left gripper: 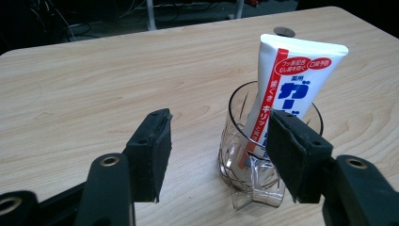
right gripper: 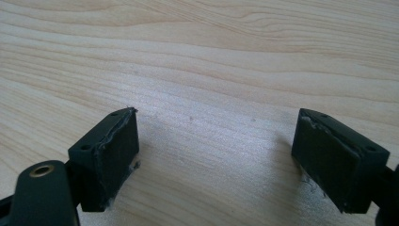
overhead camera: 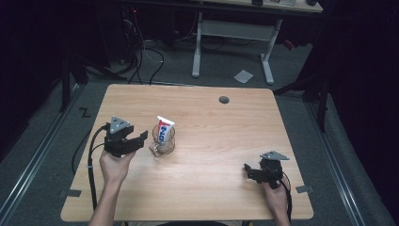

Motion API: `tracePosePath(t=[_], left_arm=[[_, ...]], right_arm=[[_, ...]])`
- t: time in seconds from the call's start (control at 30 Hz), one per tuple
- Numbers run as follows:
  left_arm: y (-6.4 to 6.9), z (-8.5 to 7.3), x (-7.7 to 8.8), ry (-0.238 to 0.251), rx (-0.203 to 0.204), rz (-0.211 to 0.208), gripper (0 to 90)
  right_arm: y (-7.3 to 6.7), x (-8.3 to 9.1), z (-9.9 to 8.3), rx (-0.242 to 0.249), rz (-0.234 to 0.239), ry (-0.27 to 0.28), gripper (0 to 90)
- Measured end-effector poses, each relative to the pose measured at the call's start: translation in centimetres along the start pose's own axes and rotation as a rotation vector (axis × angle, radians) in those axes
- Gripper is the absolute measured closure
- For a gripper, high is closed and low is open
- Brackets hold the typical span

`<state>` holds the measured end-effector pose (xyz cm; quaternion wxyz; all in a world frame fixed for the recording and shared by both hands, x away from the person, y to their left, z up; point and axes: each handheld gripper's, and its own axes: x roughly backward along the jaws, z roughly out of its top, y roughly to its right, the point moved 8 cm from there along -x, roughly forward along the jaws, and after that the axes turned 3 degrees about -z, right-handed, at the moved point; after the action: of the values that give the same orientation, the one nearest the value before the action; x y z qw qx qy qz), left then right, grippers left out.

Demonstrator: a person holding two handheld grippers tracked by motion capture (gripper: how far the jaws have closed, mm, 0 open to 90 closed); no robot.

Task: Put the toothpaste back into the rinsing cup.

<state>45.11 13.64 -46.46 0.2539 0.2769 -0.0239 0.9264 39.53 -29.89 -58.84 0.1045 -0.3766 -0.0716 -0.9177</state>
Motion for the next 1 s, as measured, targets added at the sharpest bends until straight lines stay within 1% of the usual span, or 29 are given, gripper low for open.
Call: tracePosePath(t=[0.23, 1.0], left_arm=[[-0.3, 0.0, 0.3, 0.006, 0.005, 0.005, 41.4], [-2.1, -1.0, 1.8, 0.017, 0.037, 0.04, 41.4]], right_arm=[[0.0, 0.0, 0.0, 0.0, 0.001, 0.0, 15.1], [0.0, 0.0, 0.0, 0.0, 0.0, 0.0, 15.1]])
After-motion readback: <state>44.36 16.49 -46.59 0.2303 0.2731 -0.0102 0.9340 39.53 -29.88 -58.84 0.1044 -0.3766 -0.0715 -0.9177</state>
